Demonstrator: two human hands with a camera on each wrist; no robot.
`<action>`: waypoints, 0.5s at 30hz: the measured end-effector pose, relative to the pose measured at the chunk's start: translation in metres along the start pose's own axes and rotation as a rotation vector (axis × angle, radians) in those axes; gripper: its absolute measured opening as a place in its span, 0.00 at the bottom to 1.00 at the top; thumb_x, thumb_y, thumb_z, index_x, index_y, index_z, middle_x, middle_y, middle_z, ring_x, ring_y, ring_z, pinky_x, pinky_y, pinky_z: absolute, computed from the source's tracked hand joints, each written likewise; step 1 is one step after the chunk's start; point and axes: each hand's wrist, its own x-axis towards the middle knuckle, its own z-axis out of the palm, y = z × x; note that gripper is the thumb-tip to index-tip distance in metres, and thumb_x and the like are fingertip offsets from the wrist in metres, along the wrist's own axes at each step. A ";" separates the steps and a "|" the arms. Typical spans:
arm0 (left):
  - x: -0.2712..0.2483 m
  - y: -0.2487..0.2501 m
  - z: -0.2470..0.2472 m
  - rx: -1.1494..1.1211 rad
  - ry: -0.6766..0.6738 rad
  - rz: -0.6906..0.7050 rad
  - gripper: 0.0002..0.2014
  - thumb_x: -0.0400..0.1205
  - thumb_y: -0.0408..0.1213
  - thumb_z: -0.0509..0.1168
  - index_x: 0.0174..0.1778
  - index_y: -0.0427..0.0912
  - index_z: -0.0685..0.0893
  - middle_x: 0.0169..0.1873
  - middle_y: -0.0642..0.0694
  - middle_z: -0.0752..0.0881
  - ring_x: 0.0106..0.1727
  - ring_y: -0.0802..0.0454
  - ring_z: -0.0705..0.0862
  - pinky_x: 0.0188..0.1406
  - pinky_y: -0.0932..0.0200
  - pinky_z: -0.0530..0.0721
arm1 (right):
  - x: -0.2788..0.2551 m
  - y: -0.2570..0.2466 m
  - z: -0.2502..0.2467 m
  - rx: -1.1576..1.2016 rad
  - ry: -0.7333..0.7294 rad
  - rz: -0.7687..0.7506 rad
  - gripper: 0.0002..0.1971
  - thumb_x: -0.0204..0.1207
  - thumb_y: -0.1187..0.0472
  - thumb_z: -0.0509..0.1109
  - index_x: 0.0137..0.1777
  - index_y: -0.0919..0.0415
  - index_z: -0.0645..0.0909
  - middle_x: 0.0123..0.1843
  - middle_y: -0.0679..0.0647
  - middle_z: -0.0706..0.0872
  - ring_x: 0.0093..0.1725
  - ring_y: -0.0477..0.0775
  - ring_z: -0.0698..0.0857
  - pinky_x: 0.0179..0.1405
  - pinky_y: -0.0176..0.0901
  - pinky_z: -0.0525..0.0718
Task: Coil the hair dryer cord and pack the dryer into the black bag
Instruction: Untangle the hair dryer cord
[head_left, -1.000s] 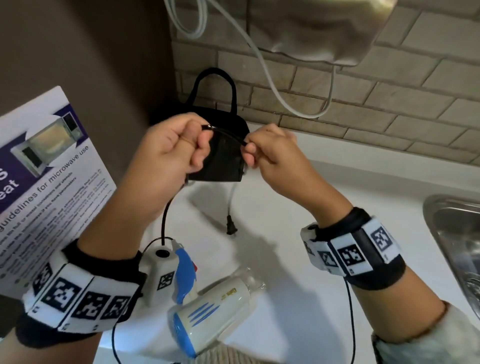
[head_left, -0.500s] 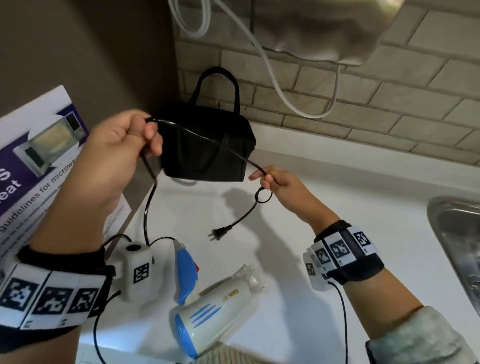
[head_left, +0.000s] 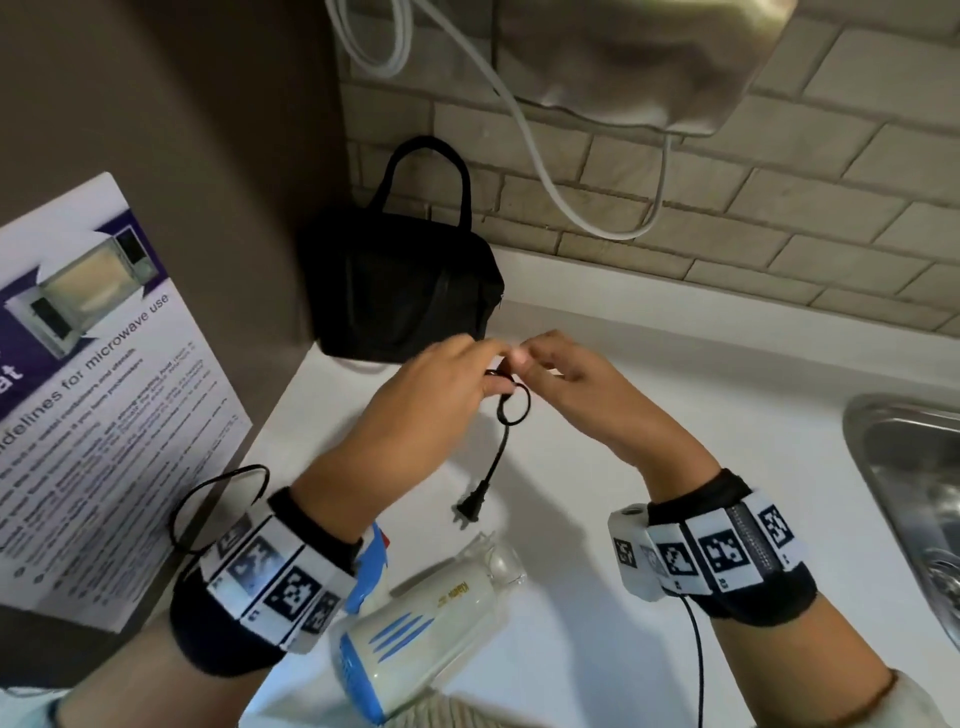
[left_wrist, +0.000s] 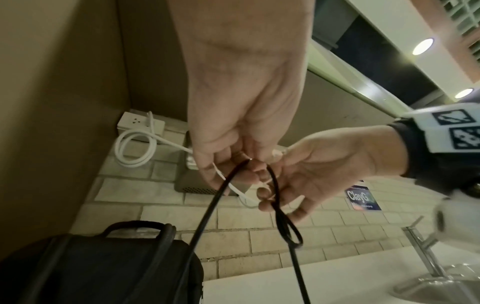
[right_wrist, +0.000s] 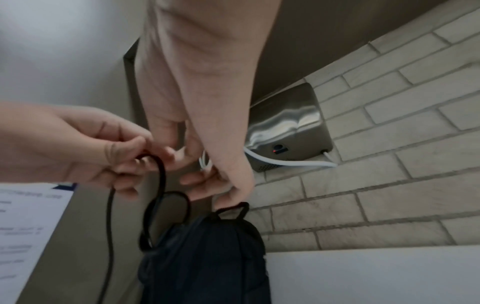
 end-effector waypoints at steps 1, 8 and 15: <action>0.003 -0.003 -0.001 -0.014 0.025 -0.006 0.13 0.84 0.38 0.63 0.65 0.45 0.82 0.53 0.43 0.82 0.54 0.47 0.81 0.47 0.62 0.74 | -0.003 0.005 -0.001 0.061 0.037 0.017 0.14 0.81 0.43 0.61 0.55 0.50 0.82 0.58 0.48 0.81 0.61 0.44 0.81 0.63 0.39 0.76; 0.004 -0.013 -0.014 -0.533 0.135 -0.092 0.13 0.86 0.36 0.57 0.39 0.46 0.84 0.35 0.48 0.87 0.39 0.57 0.86 0.43 0.68 0.81 | -0.012 0.057 0.031 0.115 -0.221 0.090 0.20 0.72 0.41 0.72 0.63 0.43 0.80 0.70 0.43 0.78 0.71 0.39 0.76 0.71 0.47 0.75; 0.004 -0.045 -0.036 -0.879 0.289 -0.368 0.15 0.88 0.40 0.54 0.37 0.44 0.78 0.37 0.50 0.87 0.33 0.62 0.86 0.40 0.68 0.85 | -0.033 0.087 0.030 0.178 -0.144 0.202 0.16 0.81 0.47 0.63 0.47 0.59 0.83 0.42 0.54 0.87 0.44 0.53 0.84 0.50 0.41 0.80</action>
